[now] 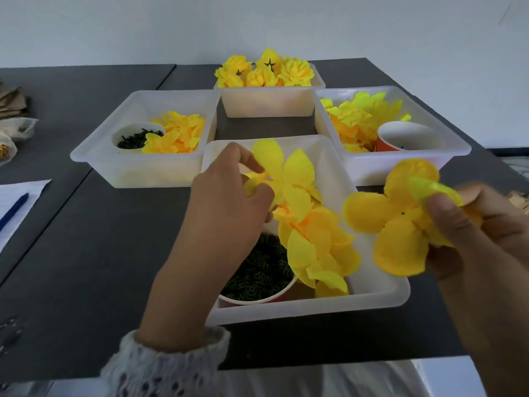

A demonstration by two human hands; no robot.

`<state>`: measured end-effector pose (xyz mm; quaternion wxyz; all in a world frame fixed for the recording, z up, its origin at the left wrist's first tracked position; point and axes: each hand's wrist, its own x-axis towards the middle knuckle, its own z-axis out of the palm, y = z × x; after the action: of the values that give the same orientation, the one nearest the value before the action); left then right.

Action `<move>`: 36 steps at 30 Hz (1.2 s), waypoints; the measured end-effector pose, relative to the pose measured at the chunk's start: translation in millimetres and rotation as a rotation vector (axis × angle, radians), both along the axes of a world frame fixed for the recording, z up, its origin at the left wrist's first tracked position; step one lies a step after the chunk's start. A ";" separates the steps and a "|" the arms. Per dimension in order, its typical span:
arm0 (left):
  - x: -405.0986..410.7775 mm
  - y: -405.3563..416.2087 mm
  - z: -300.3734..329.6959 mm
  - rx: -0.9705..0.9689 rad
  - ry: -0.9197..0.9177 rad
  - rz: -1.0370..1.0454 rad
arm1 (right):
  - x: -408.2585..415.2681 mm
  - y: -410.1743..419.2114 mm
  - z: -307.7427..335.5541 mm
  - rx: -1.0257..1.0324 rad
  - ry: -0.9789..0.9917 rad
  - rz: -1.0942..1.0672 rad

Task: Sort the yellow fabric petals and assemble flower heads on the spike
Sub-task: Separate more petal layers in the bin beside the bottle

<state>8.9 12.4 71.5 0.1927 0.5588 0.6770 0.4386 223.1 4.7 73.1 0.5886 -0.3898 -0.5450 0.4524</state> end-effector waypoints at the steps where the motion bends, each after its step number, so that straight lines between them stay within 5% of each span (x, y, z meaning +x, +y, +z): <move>1: -1.0 5.9 -2.2 -0.025 0.052 0.019 | 5.8 -5.8 -3.0 -0.006 -0.038 0.020; 6: -6.7 22.8 -12.2 -0.205 0.293 0.171 | -3.9 -5.1 -8.4 -0.112 -0.032 -0.009; 10: -2.5 5.0 -14.6 -0.046 0.446 0.128 | -15.0 -5.1 -11.6 -0.149 0.017 0.052; 14: 9.3 -14.3 2.0 0.168 0.036 -0.242 | -23.6 -5.9 -12.7 -0.153 -0.049 0.079; 17: 20.3 -22.2 7.6 0.077 0.012 -0.433 | -31.3 -8.2 -11.9 -0.147 -0.096 0.083; 26: 23.8 -25.7 5.0 0.208 -0.022 -0.380 | -35.8 -9.8 -15.3 -0.263 0.027 0.190; 32: 16.9 -29.9 -3.6 0.425 -0.281 -0.496 | -22.5 -3.7 -13.7 -0.485 0.155 0.508; 36: 6.7 -29.3 -4.6 0.536 -0.535 -0.517 | -11.0 -0.7 -9.8 -0.503 0.056 0.383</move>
<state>15.6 -16.9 66.9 0.3126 0.6064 0.3044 0.6647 212.1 4.0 63.3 0.3928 -0.4009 -0.4629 0.6861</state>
